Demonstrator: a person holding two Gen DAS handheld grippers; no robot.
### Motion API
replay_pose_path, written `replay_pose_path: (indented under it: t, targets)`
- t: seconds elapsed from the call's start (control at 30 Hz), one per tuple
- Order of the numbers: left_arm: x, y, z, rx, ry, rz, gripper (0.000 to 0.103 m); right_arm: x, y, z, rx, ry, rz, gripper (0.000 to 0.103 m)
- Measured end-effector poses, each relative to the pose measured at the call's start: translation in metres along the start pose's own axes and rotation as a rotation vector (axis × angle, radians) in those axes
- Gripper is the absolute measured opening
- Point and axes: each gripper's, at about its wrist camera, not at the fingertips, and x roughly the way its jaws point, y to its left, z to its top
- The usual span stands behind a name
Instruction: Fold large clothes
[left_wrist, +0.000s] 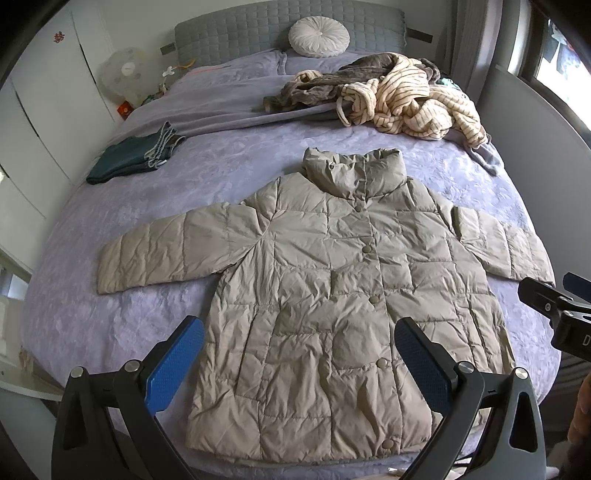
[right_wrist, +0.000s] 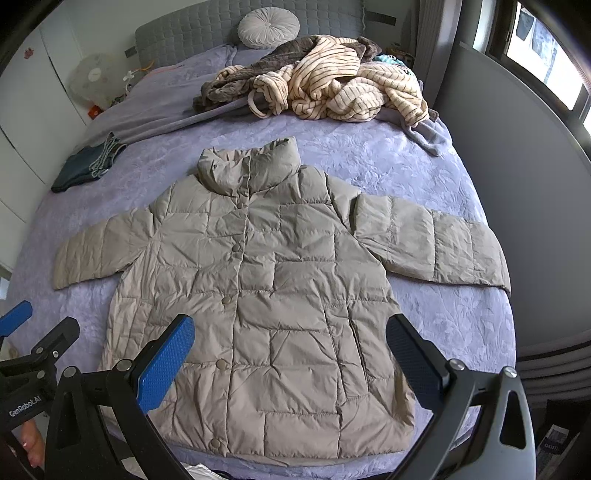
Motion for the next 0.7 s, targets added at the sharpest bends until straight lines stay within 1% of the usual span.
replay_pose_path:
  t: [0.7]
  targets:
    - [-0.0001, -0.0002, 0.0003, 0.002, -0.001, 0.0, 0.103, 0.001, 0.0011, -0.0006, 0.0, 0.0, -0.001, 0.103]
